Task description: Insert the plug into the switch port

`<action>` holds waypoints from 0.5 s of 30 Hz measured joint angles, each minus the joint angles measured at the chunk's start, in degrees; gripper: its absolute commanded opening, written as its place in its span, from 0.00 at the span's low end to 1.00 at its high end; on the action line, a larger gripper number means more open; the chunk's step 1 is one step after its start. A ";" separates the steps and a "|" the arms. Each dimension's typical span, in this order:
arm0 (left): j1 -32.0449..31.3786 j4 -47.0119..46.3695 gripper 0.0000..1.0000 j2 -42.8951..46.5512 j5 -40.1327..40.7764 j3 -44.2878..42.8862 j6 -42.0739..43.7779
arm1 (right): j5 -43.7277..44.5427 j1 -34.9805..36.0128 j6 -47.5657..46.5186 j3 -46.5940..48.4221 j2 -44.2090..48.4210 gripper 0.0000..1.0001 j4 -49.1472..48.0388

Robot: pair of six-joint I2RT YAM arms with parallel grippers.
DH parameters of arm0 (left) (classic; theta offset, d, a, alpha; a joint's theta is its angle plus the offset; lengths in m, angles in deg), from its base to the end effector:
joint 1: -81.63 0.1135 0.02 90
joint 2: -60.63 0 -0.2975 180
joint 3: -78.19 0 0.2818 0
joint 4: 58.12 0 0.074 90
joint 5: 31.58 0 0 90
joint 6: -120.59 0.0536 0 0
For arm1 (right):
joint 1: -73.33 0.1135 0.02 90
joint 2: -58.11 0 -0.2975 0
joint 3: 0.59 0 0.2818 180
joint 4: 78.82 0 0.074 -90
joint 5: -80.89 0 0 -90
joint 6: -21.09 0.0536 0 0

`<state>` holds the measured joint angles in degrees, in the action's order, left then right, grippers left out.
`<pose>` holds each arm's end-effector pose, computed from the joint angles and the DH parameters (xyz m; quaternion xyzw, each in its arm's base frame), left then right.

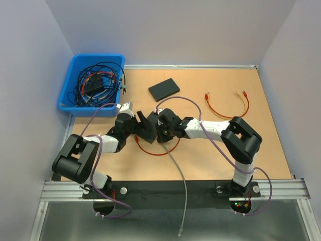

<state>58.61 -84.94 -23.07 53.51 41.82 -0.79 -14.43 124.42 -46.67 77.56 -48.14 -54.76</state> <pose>0.2722 -0.1206 0.1574 -0.0355 0.8205 -0.2916 0.4903 0.2662 0.3377 0.1658 -0.2500 0.9114 0.2286 0.2336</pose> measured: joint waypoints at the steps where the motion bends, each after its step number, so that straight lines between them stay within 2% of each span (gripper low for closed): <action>1: 0.00 0.04 0.85 0.13 0.11 0.00 0.00 | 0.26 0.00 -0.04 0.02 -0.02 0.00 0.09; 15: 0.00 1.20 0.82 -4.33 -1.27 -3.48 0.44 | 2.80 0.00 -1.97 3.08 -1.38 0.00 2.89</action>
<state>58.61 -83.74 -27.40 52.24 38.35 -0.35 -11.63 124.42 -48.64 80.65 -49.52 -51.88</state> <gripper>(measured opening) 0.821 0.123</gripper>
